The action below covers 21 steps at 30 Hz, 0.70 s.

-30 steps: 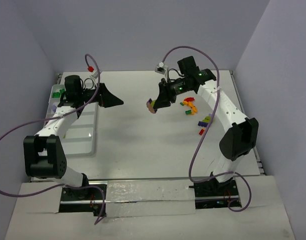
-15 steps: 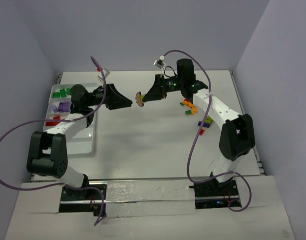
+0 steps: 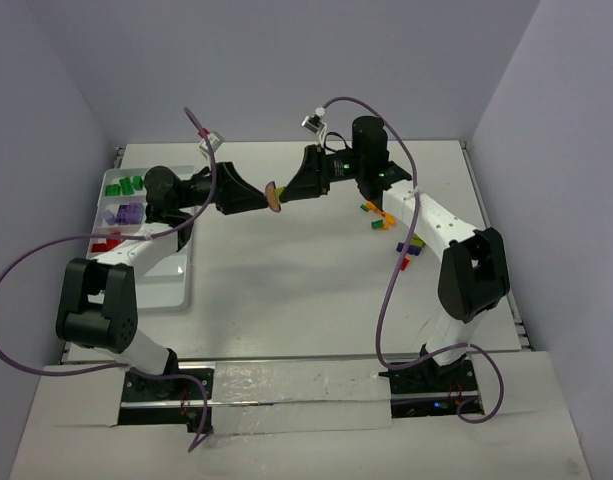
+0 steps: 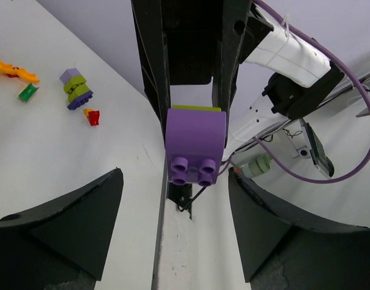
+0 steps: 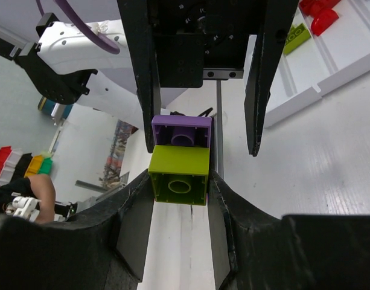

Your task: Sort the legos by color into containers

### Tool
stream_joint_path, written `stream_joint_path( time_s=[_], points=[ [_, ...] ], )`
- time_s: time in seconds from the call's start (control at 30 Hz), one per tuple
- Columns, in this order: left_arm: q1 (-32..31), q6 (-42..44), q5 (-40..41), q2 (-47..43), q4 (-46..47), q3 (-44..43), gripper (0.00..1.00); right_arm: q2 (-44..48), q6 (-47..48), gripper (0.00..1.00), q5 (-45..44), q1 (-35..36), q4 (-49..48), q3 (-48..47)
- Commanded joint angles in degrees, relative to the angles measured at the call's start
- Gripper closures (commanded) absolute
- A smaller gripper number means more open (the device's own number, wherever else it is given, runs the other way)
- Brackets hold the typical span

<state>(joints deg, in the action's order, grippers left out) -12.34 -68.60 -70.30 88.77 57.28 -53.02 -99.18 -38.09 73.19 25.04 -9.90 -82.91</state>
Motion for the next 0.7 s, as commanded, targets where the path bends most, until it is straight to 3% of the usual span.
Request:
stream_joint_path(
  time_s=[0.0,0.17,0.37,0.47,0.53,0.63,0.67],
  points=[
    [-0.55,-2.92,1.07,0.58,5.26,-2.88,0.22,0.8,0.23,1.0,1.14,0.8,-2.14,-0.08],
    [-1.37,-4.27,0.78,0.87,7.32,-2.8,0.32,0.48,1.35,1.0,0.64,0.89,-0.56,-0.58],
    [-1.64,-6.72,0.52,0.7,10.91,-2.09,0.53,0.12,2.84,1.0,-0.15,0.97,1.46,-1.11],
    [-1.62,-7.56,0.03,0.54,12.24,-1.61,0.66,-0.07,3.56,1.0,-0.93,0.89,2.32,-1.4],
    [-1.41,-6.41,-0.84,-0.11,11.09,-1.32,0.81,-0.14,5.08,1.0,-1.43,0.89,4.19,-1.76],
    [-0.35,-3.27,-2.17,-1.31,6.03,-0.58,0.98,0.07,8.0,1.0,-2.15,0.61,7.66,-2.79],
    [0.8,-1.84,-2.6,-1.89,3.71,0.1,1.0,0.3,8.81,1.0,-2.35,0.42,8.61,-2.93]
  ],
)
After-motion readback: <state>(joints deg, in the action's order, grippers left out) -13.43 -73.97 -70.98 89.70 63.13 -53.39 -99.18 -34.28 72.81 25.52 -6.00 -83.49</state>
